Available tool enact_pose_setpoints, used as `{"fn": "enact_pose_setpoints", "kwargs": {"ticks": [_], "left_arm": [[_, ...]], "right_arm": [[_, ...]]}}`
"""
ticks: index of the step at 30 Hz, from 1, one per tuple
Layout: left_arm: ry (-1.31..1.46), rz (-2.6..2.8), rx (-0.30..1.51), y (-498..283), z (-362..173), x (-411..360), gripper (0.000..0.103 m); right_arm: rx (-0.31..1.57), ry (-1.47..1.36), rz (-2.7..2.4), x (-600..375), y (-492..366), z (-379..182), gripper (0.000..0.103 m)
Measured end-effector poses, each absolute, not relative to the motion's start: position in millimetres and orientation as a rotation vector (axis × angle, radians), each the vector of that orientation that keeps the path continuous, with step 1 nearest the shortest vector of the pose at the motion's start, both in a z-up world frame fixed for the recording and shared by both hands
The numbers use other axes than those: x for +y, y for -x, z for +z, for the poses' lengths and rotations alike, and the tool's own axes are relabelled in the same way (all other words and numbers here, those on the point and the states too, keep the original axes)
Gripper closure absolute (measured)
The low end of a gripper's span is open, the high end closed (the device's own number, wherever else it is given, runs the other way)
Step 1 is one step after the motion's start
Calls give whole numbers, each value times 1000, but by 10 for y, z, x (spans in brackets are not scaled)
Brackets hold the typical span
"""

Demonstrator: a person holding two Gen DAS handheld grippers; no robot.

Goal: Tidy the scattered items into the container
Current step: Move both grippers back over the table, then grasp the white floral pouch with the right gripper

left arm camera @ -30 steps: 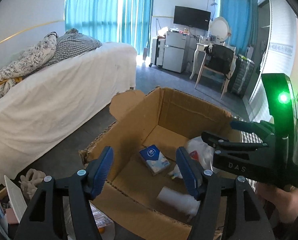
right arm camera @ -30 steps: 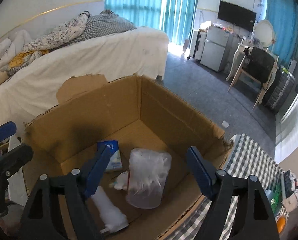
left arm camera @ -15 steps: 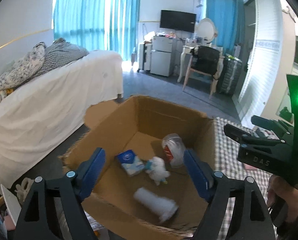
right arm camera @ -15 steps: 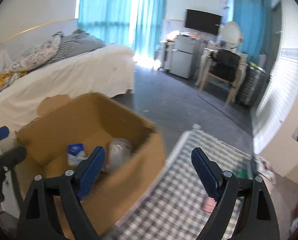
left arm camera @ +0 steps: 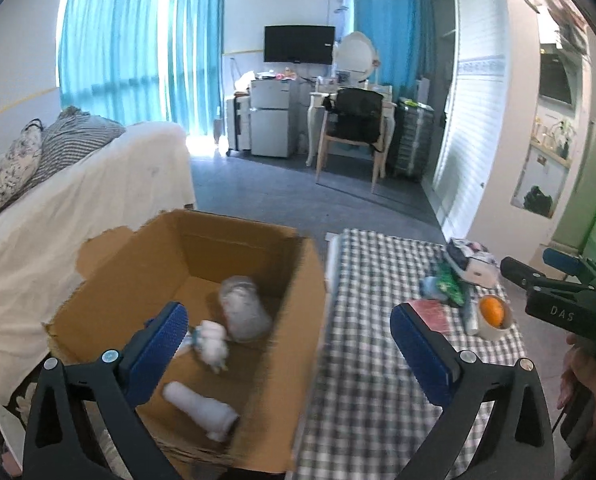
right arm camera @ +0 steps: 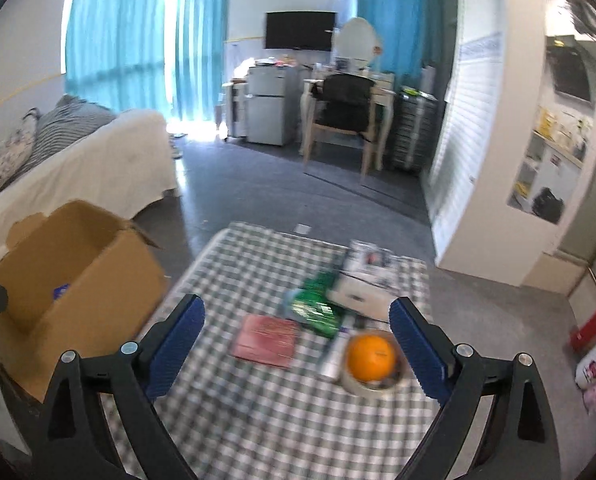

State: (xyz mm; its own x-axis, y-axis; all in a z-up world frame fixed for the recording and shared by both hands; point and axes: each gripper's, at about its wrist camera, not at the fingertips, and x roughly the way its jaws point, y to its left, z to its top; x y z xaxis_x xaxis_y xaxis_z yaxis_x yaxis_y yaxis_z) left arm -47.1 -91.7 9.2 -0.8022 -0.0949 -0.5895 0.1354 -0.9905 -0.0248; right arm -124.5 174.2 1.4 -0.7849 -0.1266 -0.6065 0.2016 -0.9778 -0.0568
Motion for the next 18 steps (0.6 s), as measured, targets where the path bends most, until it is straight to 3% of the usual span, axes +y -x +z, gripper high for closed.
{"fn": "enact_pose_setpoints", "kwargs": {"ticks": [10,18], "left_arm": [[-991,-2910,5,683,6,-354,0],[-1046,-2889,-14,923,-165,-280,0]], "right_arm": [[126,-1040,-2813,2389,1778,-240,8],[188,-1146,-2737,2304,2389,-624,8]]}}
